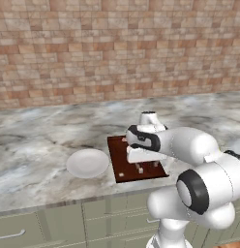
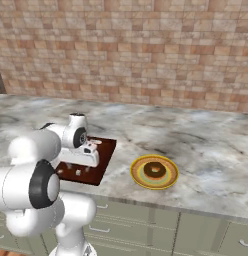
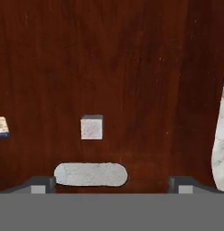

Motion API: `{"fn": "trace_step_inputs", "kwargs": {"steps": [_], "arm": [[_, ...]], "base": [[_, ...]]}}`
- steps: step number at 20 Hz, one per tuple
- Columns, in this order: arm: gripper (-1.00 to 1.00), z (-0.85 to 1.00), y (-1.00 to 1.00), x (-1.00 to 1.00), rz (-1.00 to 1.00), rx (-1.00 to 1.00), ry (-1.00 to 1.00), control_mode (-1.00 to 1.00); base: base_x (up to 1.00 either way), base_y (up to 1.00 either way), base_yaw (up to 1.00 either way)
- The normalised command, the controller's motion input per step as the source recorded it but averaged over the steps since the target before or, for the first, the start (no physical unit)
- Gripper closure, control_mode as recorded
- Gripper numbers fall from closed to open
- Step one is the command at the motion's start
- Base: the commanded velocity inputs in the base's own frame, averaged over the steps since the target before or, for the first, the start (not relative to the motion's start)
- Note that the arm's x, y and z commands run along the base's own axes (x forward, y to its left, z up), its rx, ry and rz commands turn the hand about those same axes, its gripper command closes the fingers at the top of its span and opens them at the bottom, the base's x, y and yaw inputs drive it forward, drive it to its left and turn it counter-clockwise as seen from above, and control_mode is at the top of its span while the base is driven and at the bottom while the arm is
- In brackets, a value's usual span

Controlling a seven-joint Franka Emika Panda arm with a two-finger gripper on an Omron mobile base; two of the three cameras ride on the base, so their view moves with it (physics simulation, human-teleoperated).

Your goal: Move the dessert items from the plates to the tray.

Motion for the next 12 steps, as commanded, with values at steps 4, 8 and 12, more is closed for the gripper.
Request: {"fn": "trace_step_inputs", "kwargs": {"steps": [4,8,12], "arm": [[-1.0,0.34,-0.18,-0.03,0.01,0.0,-0.12,-1.0],[-1.0,0.32,-0.11,-0.01,0.01,0.0,-0.19,-1.0],[-1.0,0.3,-0.34,-0.03,0.0,0.0,-0.06,-1.0]], "base": [[0.0,0.0,0.0],[0.0,0.0,0.0],[0.0,0.0,0.0]]}}
